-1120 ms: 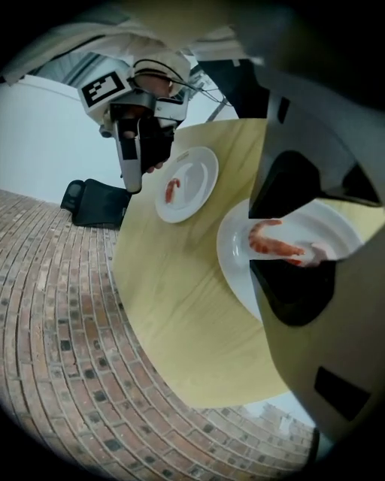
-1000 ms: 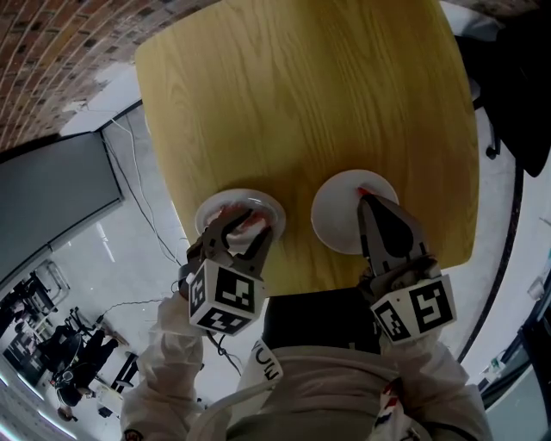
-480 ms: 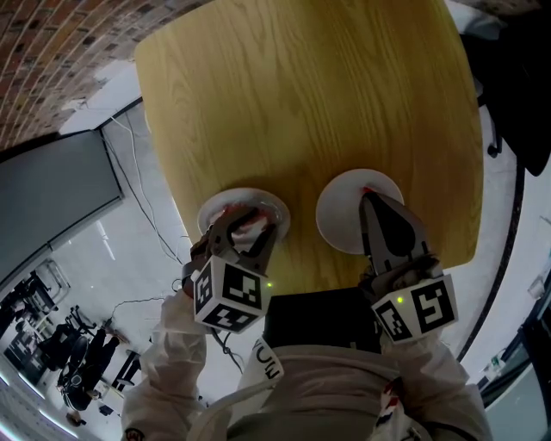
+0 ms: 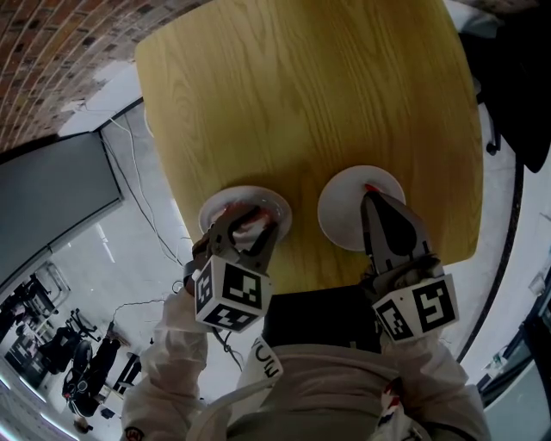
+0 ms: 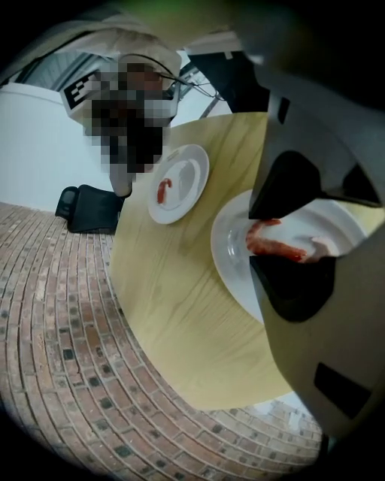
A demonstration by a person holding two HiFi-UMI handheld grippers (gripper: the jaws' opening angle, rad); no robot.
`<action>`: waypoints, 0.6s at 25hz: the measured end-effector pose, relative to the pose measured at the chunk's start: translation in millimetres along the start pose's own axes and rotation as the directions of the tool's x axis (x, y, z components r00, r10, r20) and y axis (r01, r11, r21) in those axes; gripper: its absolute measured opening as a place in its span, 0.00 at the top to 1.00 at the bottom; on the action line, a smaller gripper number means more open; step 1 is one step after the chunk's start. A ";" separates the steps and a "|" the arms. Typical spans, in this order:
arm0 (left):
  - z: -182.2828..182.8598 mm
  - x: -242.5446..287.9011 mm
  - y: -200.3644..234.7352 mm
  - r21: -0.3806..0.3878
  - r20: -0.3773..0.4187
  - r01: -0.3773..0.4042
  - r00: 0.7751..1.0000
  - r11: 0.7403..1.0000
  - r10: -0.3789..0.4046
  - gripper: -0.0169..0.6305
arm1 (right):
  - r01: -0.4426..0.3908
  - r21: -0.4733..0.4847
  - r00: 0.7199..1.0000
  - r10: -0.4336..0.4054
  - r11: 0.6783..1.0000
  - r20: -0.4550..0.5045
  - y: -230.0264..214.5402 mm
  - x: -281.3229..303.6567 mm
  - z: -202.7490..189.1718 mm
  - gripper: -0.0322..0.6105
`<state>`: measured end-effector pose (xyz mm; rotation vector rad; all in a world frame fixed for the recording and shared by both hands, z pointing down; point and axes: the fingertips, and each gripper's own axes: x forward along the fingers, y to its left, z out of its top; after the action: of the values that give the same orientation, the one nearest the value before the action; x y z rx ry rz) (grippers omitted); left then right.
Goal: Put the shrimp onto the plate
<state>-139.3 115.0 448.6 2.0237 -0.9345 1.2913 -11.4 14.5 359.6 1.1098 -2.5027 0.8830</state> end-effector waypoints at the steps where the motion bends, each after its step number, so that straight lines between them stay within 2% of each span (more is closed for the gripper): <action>1: -0.4 -0.3 0.2 0.003 0.000 -0.001 1.000 1.000 0.001 0.73 | 0.003 -0.001 1.000 -0.003 1.000 0.000 0.2 -0.5 -0.6 0.91; 15: -4.2 -7.3 -1.7 0.014 0.014 0.001 1.000 1.000 -0.001 0.73 | 0.018 0.004 1.000 -0.018 1.000 0.007 7.8 -8.9 -7.6 0.91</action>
<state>-142.4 121.1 443.4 2.0465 -0.9328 1.2877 -11.3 28.4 358.1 1.1368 -2.4933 0.8818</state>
